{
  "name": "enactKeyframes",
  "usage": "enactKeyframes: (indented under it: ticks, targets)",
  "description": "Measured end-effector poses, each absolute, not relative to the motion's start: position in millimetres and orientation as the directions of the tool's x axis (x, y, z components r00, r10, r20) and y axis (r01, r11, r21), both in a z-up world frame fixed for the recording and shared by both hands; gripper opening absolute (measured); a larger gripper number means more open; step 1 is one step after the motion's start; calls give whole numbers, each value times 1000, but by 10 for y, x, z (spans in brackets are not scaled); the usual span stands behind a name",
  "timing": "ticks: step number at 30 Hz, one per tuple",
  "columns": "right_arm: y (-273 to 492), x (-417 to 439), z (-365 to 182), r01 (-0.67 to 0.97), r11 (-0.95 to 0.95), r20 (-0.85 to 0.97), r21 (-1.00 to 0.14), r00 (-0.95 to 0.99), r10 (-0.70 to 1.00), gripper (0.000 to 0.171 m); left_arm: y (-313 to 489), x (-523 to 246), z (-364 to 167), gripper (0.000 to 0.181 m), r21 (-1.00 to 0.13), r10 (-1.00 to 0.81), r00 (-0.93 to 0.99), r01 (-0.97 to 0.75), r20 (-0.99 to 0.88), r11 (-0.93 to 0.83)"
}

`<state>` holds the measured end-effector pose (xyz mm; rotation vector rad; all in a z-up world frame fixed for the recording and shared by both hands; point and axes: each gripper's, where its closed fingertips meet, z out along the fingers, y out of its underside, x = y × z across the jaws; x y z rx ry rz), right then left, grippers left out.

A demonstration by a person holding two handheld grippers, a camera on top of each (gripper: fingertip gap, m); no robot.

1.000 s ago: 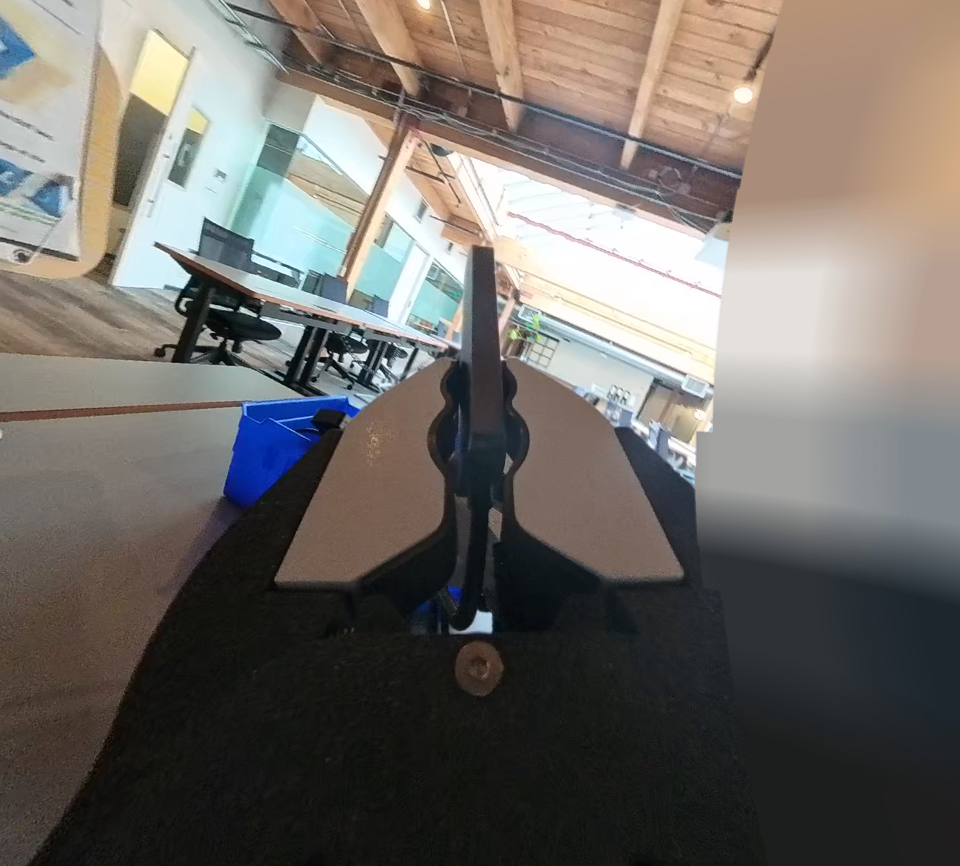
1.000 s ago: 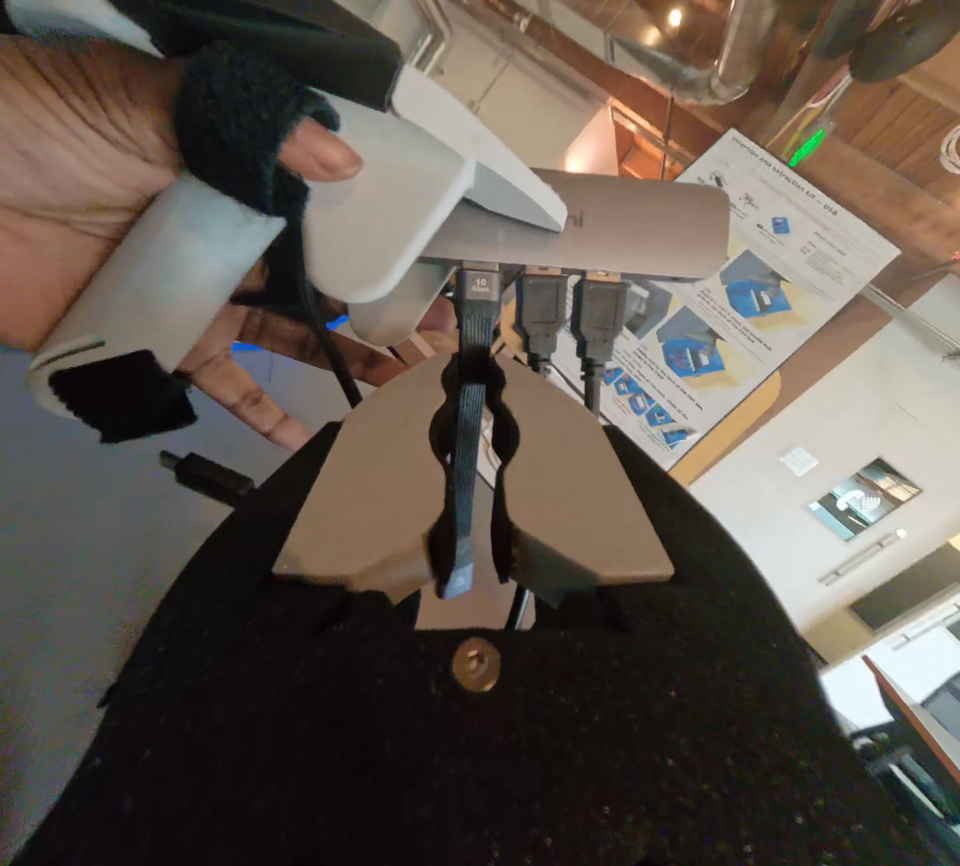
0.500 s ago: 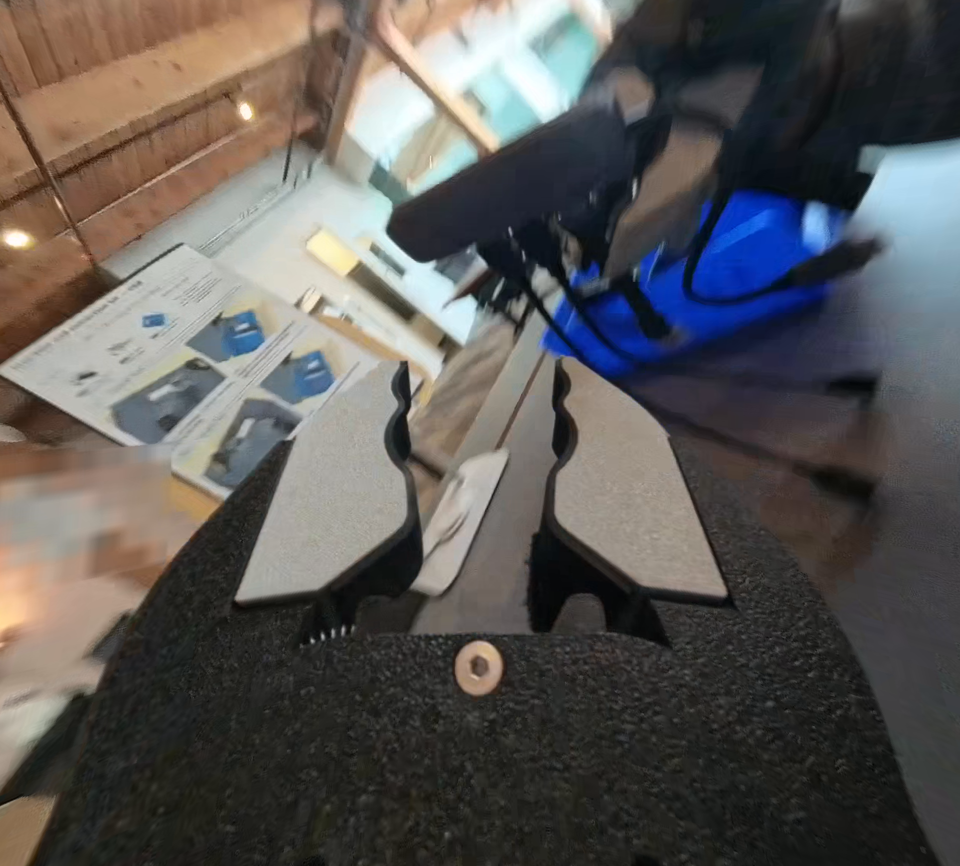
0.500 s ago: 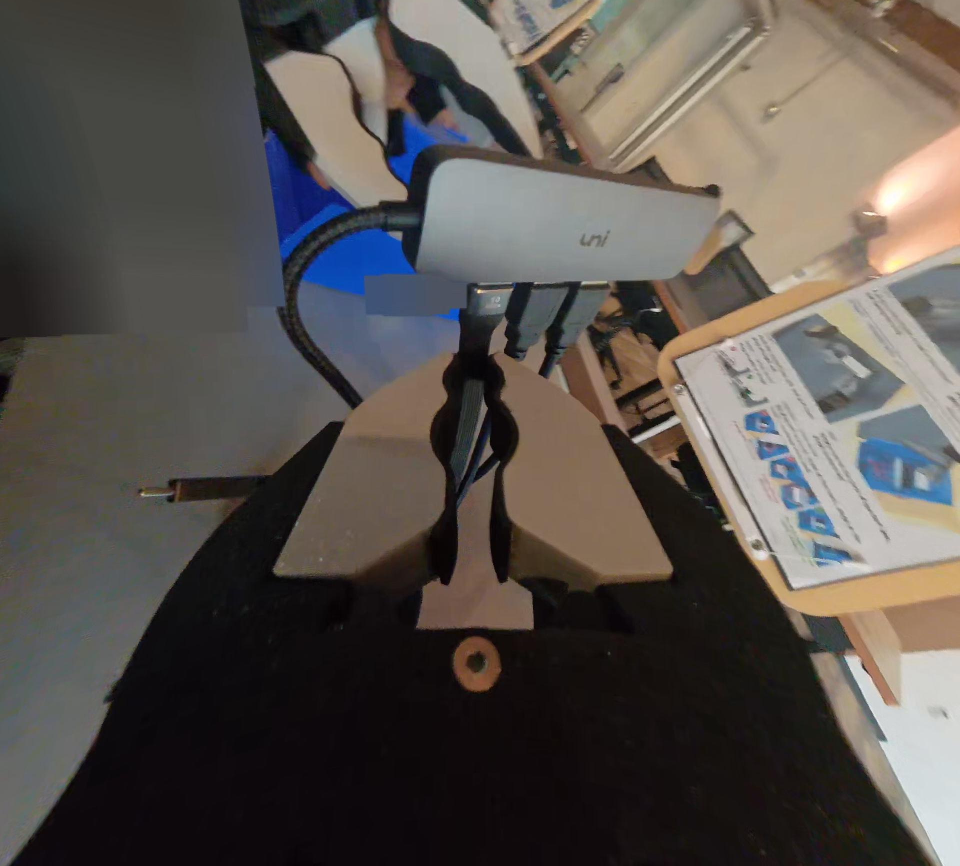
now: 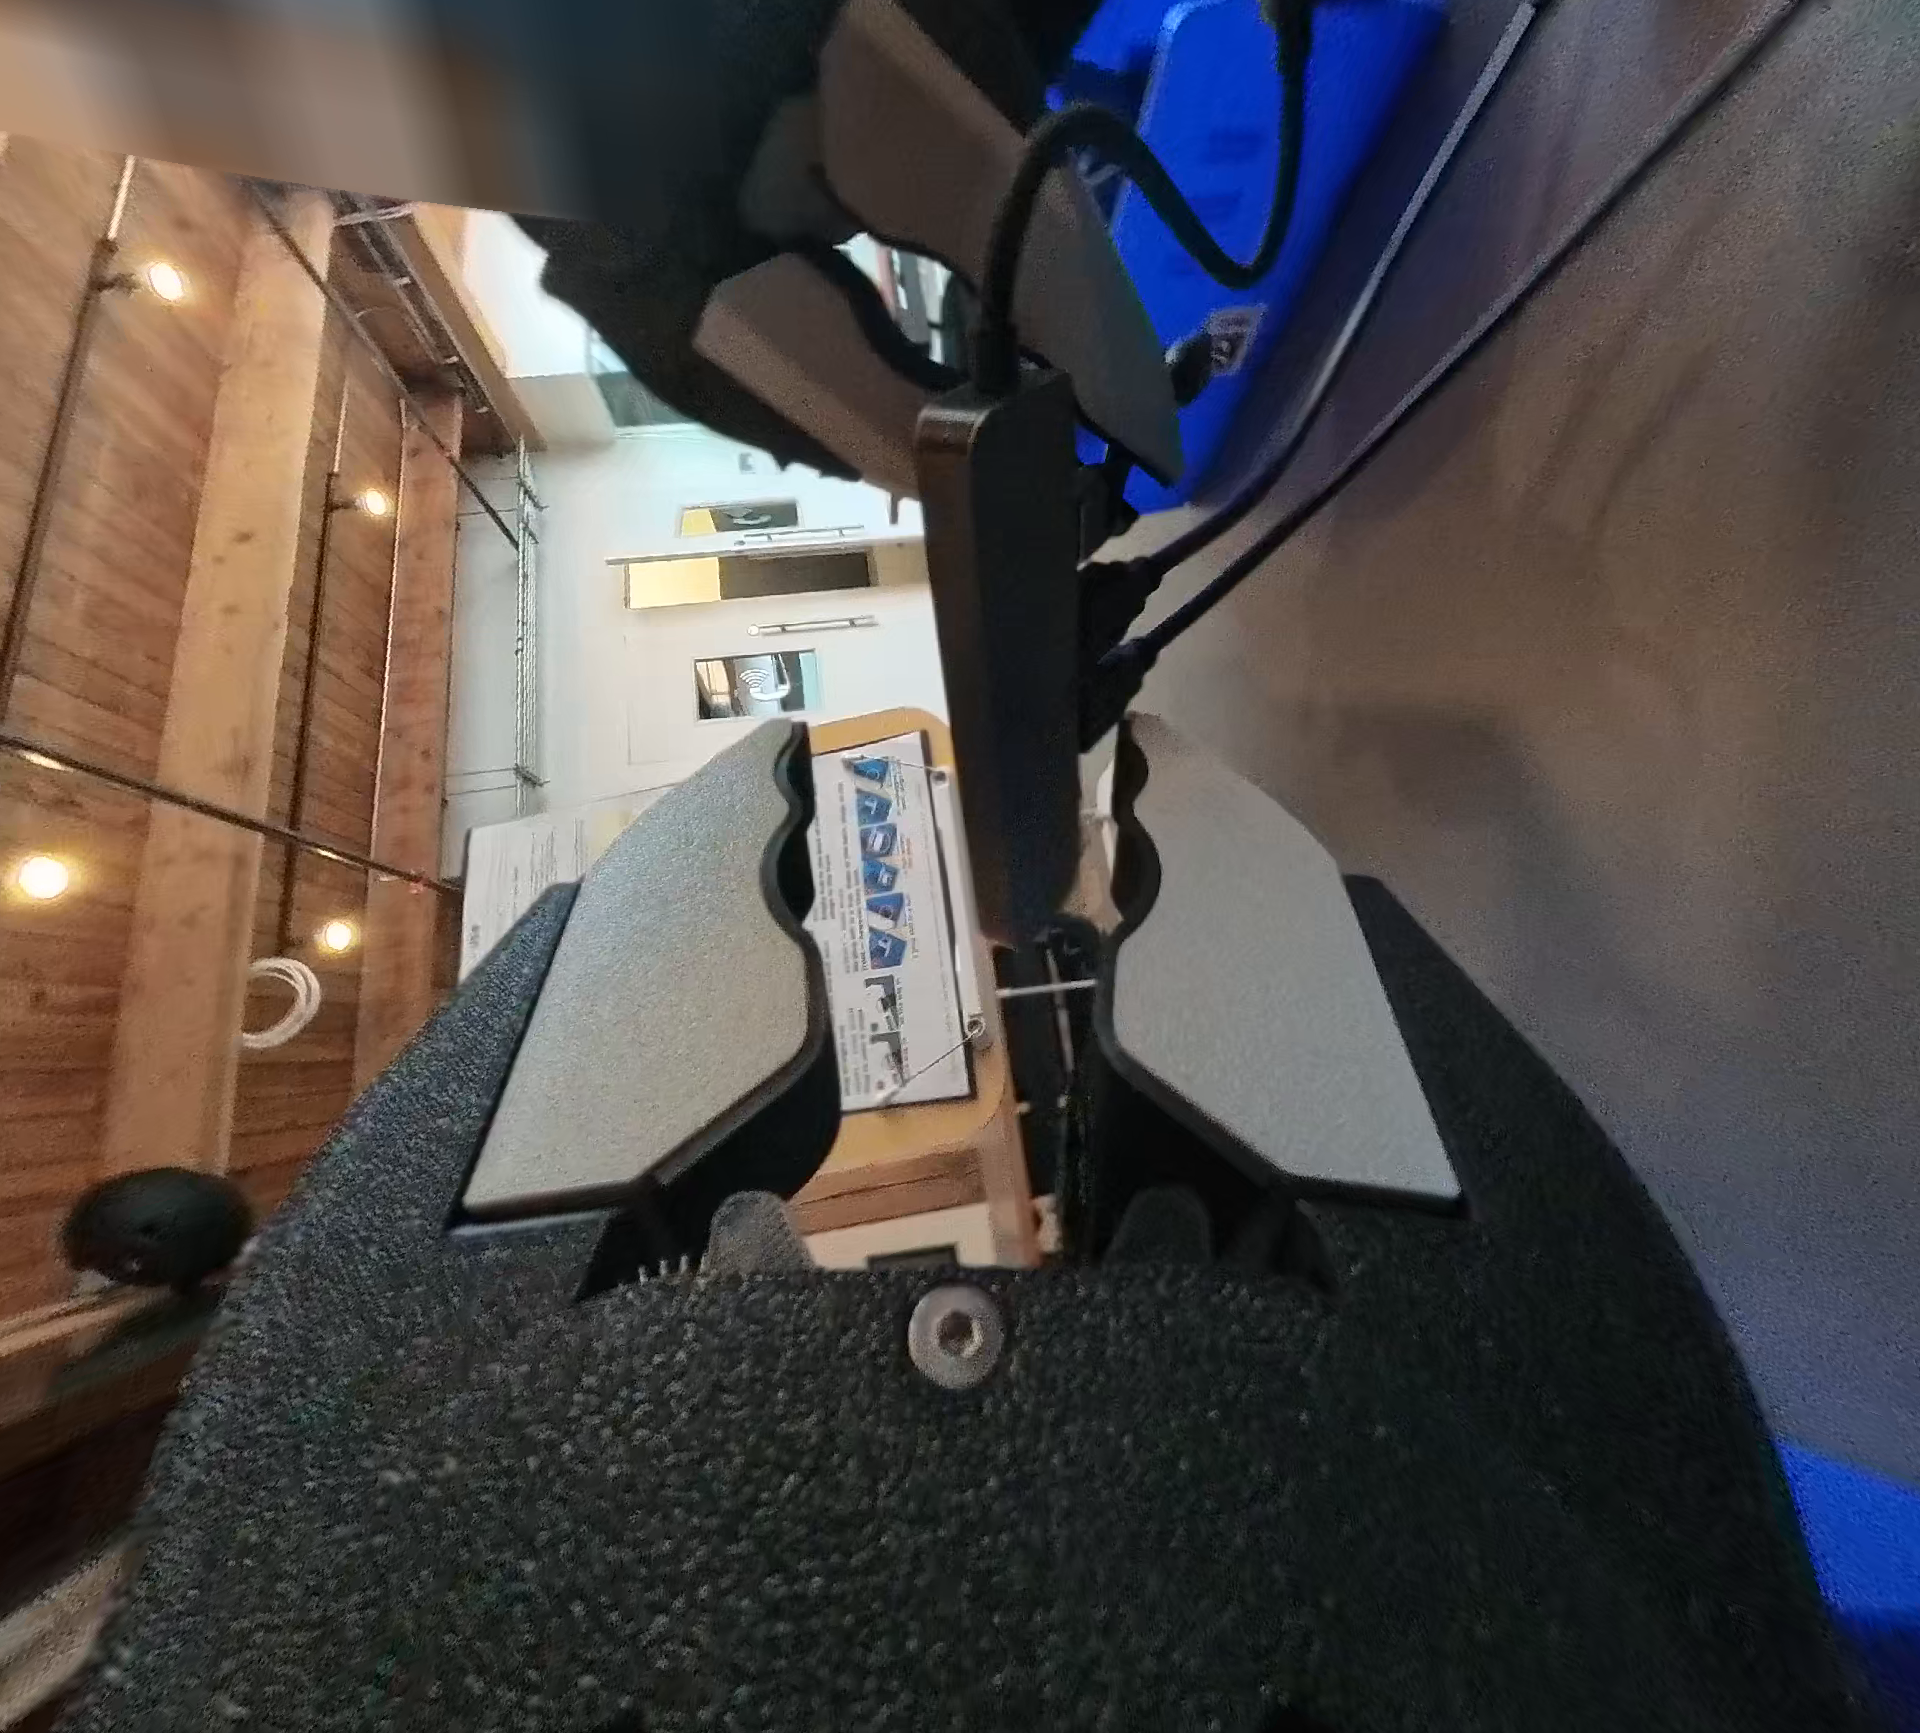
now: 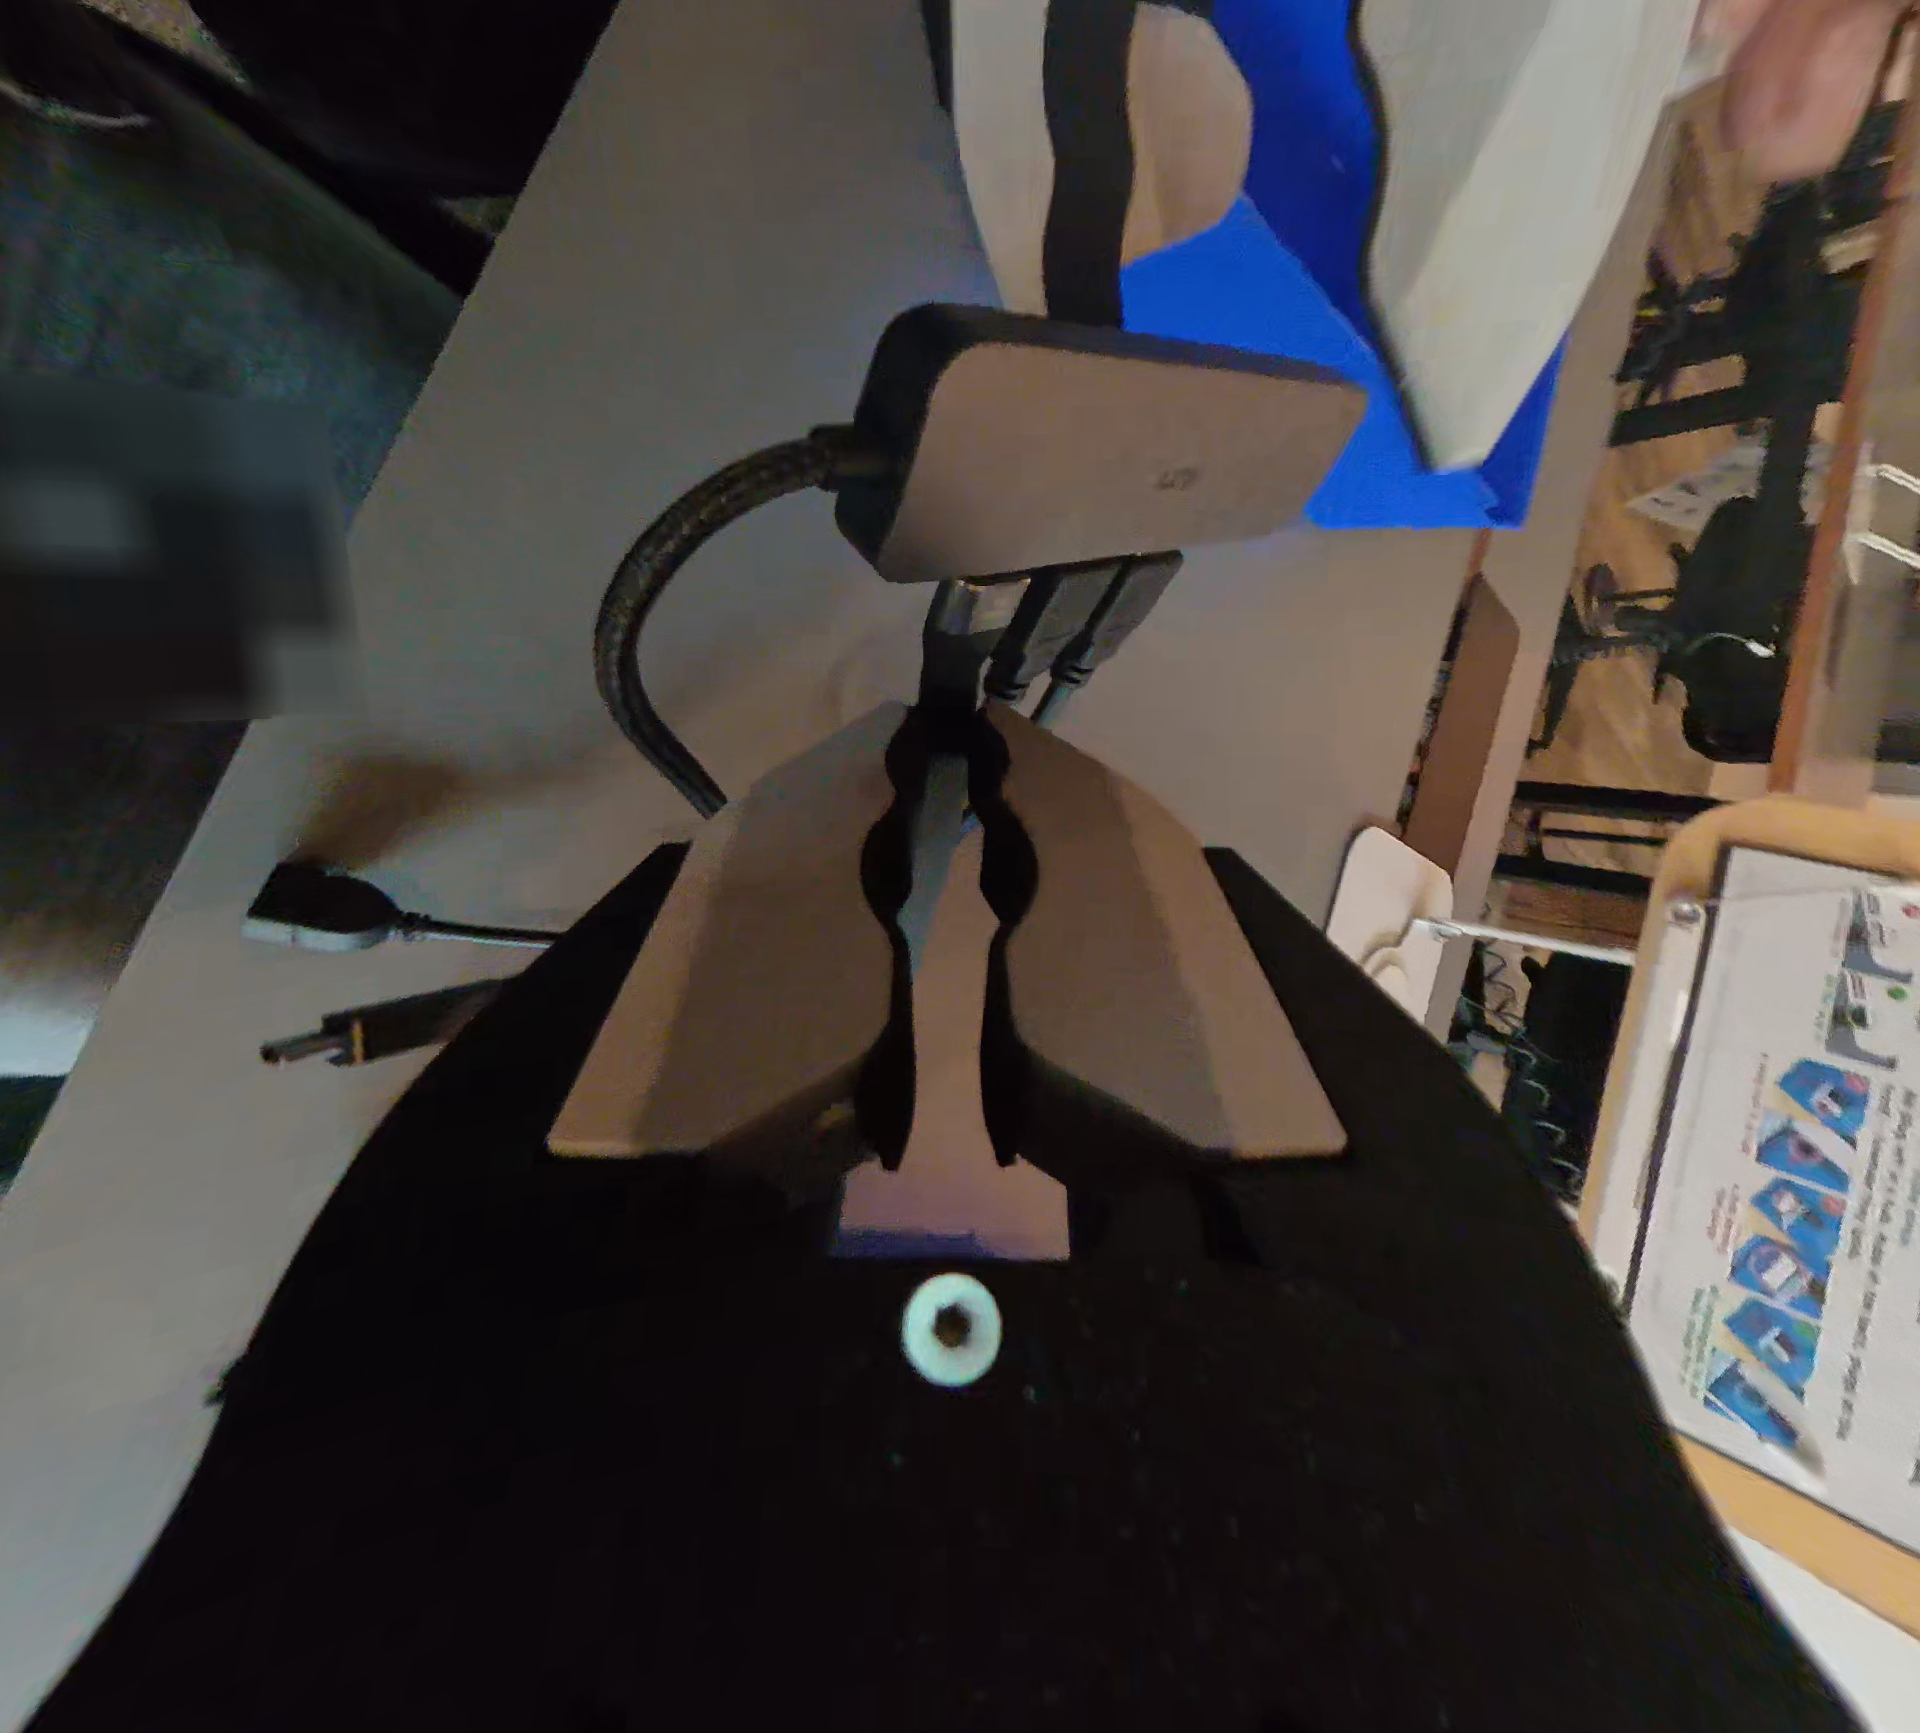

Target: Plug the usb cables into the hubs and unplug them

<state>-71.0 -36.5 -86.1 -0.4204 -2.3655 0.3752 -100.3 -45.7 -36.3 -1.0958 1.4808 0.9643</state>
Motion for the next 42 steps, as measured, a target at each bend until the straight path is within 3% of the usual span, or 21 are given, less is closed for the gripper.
enactKeyframes:
  ticks: [4,8,10,13,19,24,27,33,37,40,42]
  targets:
    - [-446,-729,-931,180,918,580,-352,-728,365,7,-427,-974,-686,48,173,-217,-230,-952,-949,253]
    - [-428,-739,-946,187,916,605,-356,-701,378,8,-408,-960,-685,14,196,-64,-213,-959,-975,204]
    - [-431,-746,-884,173,908,638,-381,-662,394,8,-428,-969,-681,12,184,2,-187,-967,-982,176]
    - [-480,-761,-775,117,903,705,-413,-587,399,8,-482,-968,-628,12,48,68,-36,-982,-997,184]
    - [-715,-724,-512,-147,892,865,-427,-352,357,11,-558,-976,-606,12,-355,3,372,-888,-928,292]
    - [-840,-664,-575,-234,926,939,-297,-248,238,16,-592,-773,-632,13,-512,-98,518,-768,-850,385]
    - [-890,-641,-589,-259,930,954,-261,-214,209,10,-568,-655,-659,13,-494,-110,495,-772,-862,400]
    - [-865,-609,-689,-217,907,905,-362,-314,286,7,-556,-620,-737,15,-509,-163,488,-757,-858,410]
    - [-820,-623,-766,-169,913,881,-371,-375,288,7,-560,-592,-702,32,-416,-93,417,-812,-904,408]
    - [-808,-634,-783,-157,924,882,-349,-389,267,7,-553,-566,-778,19,-336,-91,327,-860,-941,383]
    - [-808,-635,-783,-160,933,891,-322,-384,241,7,-558,-569,-801,13,-344,-108,328,-863,-938,370]
